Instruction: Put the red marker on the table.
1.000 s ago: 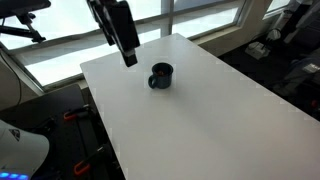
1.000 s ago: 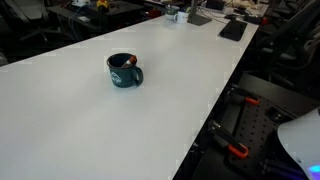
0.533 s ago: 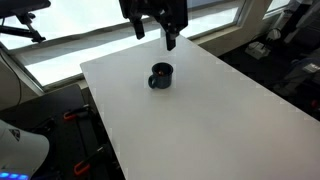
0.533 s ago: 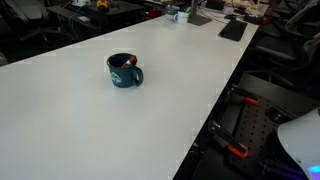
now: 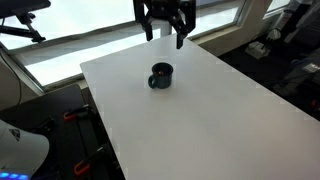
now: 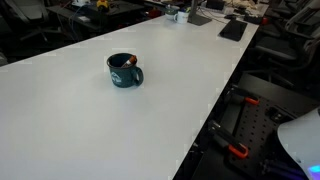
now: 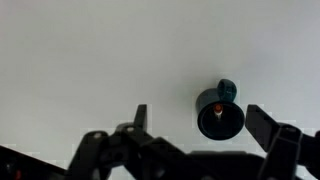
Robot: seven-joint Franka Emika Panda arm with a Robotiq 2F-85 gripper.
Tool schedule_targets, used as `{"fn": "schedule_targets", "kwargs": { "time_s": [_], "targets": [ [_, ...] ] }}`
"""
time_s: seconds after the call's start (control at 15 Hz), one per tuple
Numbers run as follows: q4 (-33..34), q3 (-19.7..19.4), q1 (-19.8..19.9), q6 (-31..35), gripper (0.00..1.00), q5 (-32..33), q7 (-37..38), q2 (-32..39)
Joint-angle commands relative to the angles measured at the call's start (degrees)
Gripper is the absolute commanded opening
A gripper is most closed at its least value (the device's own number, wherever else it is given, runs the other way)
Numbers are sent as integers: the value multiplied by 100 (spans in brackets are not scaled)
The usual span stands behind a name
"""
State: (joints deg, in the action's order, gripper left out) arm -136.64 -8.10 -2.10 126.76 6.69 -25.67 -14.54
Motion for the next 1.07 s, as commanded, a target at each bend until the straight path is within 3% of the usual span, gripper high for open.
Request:
{"fn": "schedule_targets", "kwargs": {
  "time_s": [0.0,0.53,1.0],
  "targets": [
    [16,94,96,-9,100,-30,-21,3],
    [1203,-59,169,194,100,-490,-1057,1178],
    [2997,443,311,-610,100,-1430,-1866,2580]
  ]
}}
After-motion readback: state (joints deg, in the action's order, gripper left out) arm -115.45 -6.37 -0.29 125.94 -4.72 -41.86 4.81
